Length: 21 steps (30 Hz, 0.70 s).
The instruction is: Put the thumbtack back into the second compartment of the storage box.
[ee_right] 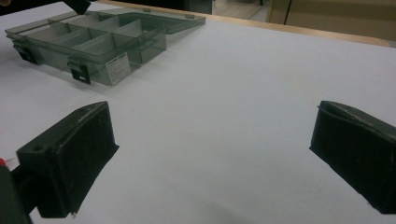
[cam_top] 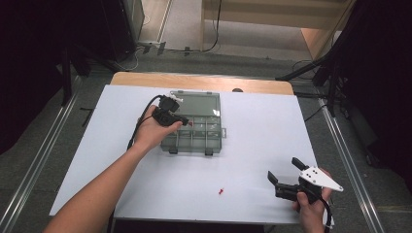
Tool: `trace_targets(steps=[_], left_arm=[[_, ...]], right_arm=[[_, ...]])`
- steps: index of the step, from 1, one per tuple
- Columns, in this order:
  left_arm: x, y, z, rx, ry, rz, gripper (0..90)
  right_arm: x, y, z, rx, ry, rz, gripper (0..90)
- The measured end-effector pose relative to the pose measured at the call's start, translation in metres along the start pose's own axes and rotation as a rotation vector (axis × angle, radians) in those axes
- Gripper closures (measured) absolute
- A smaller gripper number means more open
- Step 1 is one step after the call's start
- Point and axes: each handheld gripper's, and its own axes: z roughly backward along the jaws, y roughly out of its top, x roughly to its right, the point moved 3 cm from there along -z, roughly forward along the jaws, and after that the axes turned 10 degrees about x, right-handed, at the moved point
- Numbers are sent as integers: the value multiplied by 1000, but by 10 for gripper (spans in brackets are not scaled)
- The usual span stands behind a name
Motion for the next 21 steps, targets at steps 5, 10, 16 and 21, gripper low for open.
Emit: trace_targets(steps=[5,10,16,21], left_arm=[[-3,-2,-4,-7,-1,3,828],[-4,-2,-2,-3,-10,-7,799],[1,0,3,10,-62,2,645],[11,0,7,7,-86,-27,490]], right_arm=[[0,0,0,-2,2,5,3],[0,0,0,-2,1,5,3],[0,0,0,-3,0,9,3],[0,0,0,-2,1,8,2]])
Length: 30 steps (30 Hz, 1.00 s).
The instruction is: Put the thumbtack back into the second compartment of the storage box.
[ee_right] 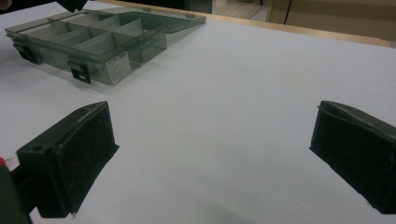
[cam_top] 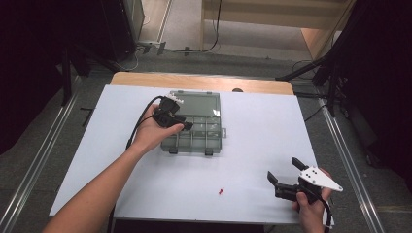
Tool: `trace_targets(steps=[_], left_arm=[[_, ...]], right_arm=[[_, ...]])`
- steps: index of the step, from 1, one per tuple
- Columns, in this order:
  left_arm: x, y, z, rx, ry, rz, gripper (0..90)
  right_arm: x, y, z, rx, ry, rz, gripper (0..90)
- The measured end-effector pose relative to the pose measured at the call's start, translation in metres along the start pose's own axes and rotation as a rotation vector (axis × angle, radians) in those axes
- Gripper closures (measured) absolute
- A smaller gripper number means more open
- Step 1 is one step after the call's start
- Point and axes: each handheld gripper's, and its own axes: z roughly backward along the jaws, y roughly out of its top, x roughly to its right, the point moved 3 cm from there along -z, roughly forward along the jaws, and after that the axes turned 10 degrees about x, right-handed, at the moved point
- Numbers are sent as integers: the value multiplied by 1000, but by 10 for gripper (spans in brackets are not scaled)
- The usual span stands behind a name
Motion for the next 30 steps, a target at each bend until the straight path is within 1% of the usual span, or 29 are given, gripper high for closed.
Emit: trace_targets(steps=[1,3,4,5,6,11,12,13,15,17,18,20,21,22,23,24,25,27,29,30], left_arm=[[2,0,1,-2,-4,-7,470],[8,0,2,-16,-39,-12,464],[10,0,2,-22,-47,-12,449],[13,-1,2,-29,-49,-17,435],[15,-1,3,-27,-55,-18,410],[23,-3,6,-23,-61,-21,329],[25,-4,6,-18,-76,-19,305],[27,-5,7,-17,-86,-14,302],[32,-7,7,-16,-81,-25,269],[37,-8,8,-20,-89,-33,245],[39,-8,8,-19,-90,-35,218],[44,-9,8,-33,-107,-38,201],[47,-10,8,-31,-106,-39,190],[49,-11,9,-35,-110,-50,167],[52,-12,8,-38,-112,-50,154],[55,-13,8,-40,-109,-53,131],[57,-14,8,-44,-109,-66,126],[62,-17,7,-48,-103,-70,97],[66,-20,6,-45,-109,-70,84],[68,-21,6,-48,-106,-70,60]], right_arm=[[0,0,0,0,0,0,2],[0,0,0,0,0,0,3],[0,0,0,0,0,0,3],[0,0,0,-1,0,0,3],[0,0,0,-1,-1,-2,3],[0,0,0,0,0,-1,3],[0,0,0,-1,0,-2,3],[0,0,0,-1,0,-2,3],[0,0,0,0,0,-3,3],[0,0,0,0,0,-2,3],[0,0,0,0,0,-2,3],[0,0,0,-1,-1,-2,3],[0,0,0,-2,0,0,3],[0,0,0,-1,0,0,3],[0,0,0,-1,-1,1,3],[0,0,0,-1,-1,0,3],[0,0,0,-1,-2,-1,3],[0,0,0,-1,-2,-2,2],[0,0,0,0,-1,-3,3],[0,0,0,0,-1,-4,3]])
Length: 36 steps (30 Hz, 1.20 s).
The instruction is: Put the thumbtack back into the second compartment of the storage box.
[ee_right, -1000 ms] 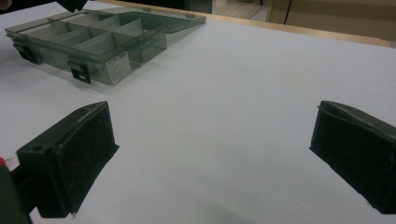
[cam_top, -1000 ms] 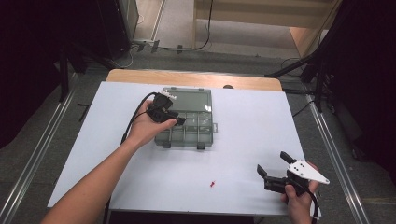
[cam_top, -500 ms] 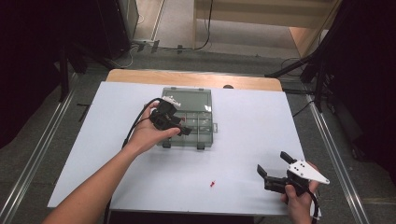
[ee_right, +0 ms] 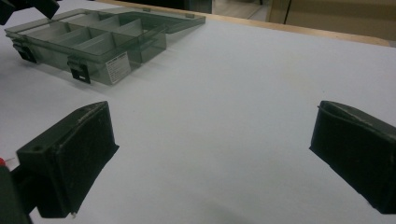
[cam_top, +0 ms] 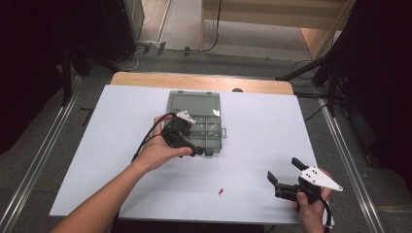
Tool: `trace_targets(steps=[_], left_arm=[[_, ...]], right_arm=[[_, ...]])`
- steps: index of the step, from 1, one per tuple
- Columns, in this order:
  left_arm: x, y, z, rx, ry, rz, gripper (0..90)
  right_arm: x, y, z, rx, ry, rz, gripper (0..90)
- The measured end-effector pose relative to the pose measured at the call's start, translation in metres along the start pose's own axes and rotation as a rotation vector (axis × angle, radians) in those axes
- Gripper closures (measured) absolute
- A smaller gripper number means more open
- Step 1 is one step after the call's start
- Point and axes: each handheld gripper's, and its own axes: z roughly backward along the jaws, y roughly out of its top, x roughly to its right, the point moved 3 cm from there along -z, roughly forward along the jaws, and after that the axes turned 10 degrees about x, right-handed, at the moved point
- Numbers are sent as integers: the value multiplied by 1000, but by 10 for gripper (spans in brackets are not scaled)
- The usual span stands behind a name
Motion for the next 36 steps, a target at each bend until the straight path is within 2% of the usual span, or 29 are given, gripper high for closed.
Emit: trace_targets(steps=[1,4,5,7,14,21,25,32,36], left_arm=[[2,-1,0,-4,0,-3,25],[9,-5,-2,-13,-14,1,0],[12,-6,-3,-23,-24,-2,0],[18,-9,-4,-31,-17,-28,0],[43,-14,-8,-36,-46,-56,0],[64,-29,-19,-54,-40,-88,0],[75,-35,-24,-71,-51,-105,0],[90,-46,-33,-78,-58,-103,0],[98,-53,-37,-70,-61,-117,99]], right_arm=[[0,0,0,0,0,0,3],[0,0,0,-1,0,2,3],[0,0,0,-1,1,1,3],[0,0,0,-1,1,0,3],[0,0,0,-1,2,0,3],[0,1,1,3,2,-2,3],[0,1,1,4,2,0,2],[0,1,1,5,2,3,2],[0,1,1,3,2,0,3]])
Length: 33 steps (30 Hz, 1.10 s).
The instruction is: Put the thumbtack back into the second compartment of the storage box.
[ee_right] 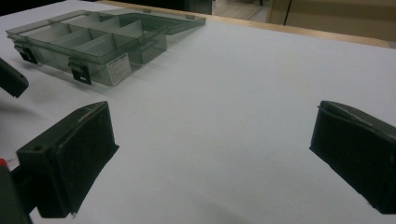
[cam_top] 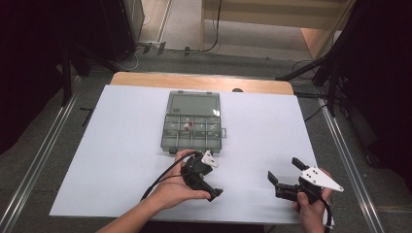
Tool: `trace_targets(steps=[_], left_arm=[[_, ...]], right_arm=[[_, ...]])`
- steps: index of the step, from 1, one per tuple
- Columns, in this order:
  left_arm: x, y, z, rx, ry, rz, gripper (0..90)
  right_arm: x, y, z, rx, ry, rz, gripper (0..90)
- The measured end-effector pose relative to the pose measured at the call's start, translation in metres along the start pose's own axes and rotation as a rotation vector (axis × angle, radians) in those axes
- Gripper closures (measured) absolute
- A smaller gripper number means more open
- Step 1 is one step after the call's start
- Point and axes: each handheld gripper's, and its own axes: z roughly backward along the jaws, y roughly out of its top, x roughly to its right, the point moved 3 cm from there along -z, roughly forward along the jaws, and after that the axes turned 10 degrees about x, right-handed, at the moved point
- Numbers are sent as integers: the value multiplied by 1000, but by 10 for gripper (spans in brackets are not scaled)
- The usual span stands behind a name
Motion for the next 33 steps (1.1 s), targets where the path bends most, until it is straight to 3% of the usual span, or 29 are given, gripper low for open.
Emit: trace_targets(steps=[4,9,19,23,28,33], left_arm=[[8,-3,-5,-7,9,-20,171],[15,-4,-9,-3,11,-32,367],[24,-6,-19,-30,26,-59,654],[24,-6,-19,-29,43,-66,734],[27,-6,-20,-43,78,-136,800],[26,-5,-21,-41,68,-133,839]], right_arm=[[0,0,0,0,0,3,3],[0,0,0,1,0,2,3],[0,0,1,0,-1,4,3],[0,1,1,2,-2,3,3],[0,0,0,-2,0,4,3],[-1,0,0,-1,-4,4,3]])
